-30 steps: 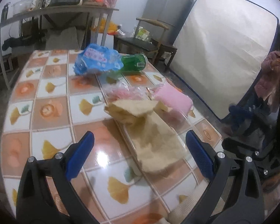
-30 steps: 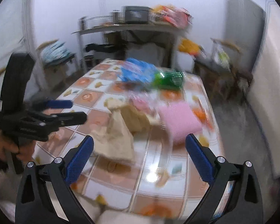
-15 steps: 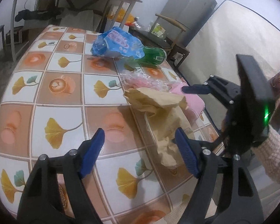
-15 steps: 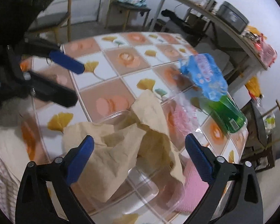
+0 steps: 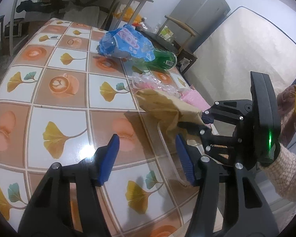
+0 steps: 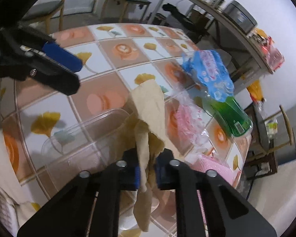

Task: Collect trash
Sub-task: 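Grasp the brown paper towel with the right tool, then lift the paper towel with the right tool while the left tool reaches the crumpled paper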

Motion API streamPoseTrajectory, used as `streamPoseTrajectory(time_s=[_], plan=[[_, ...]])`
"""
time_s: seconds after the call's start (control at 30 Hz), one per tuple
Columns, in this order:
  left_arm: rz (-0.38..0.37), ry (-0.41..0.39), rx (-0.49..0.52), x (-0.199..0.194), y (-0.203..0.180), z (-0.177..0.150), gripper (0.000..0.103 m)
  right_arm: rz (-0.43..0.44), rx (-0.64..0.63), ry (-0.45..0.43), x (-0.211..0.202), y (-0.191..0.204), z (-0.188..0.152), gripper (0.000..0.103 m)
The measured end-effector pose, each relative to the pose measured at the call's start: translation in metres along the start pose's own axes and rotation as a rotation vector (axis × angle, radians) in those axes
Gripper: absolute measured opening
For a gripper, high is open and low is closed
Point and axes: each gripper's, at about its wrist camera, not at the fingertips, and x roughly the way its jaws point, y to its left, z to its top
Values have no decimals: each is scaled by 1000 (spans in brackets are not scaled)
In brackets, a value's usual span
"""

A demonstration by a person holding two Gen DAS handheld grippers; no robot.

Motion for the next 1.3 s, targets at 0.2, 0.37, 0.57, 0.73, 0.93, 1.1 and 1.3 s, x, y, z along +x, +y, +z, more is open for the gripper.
streamPoseTrajectory(time_s=[0.2, 0.37, 0.57, 0.73, 0.93, 1.1, 1.3], plan=[[-12, -18, 15, -2, 1, -4, 55, -26, 142, -38, -17, -14, -1, 5], [-12, -5, 10, 0, 1, -5, 55, -34, 252, -104, -35, -26, 0, 5], [-6, -2, -19, 1, 3, -8, 57, -34, 363, -160, -47, -38, 2, 5], [6, 14, -33, 4, 5, -11, 57, -38, 464, -204, -55, -49, 2, 5], [23, -18, -32, -5, 4, -11, 57, -9, 586, -263, -73, -65, 1, 5], [53, -53, -32, -18, 9, -11, 57, 11, 610, -324, -94, -61, 9, 5], [143, -116, -64, -47, 30, -11, 57, 136, 658, -384, -113, -45, 21, 5]])
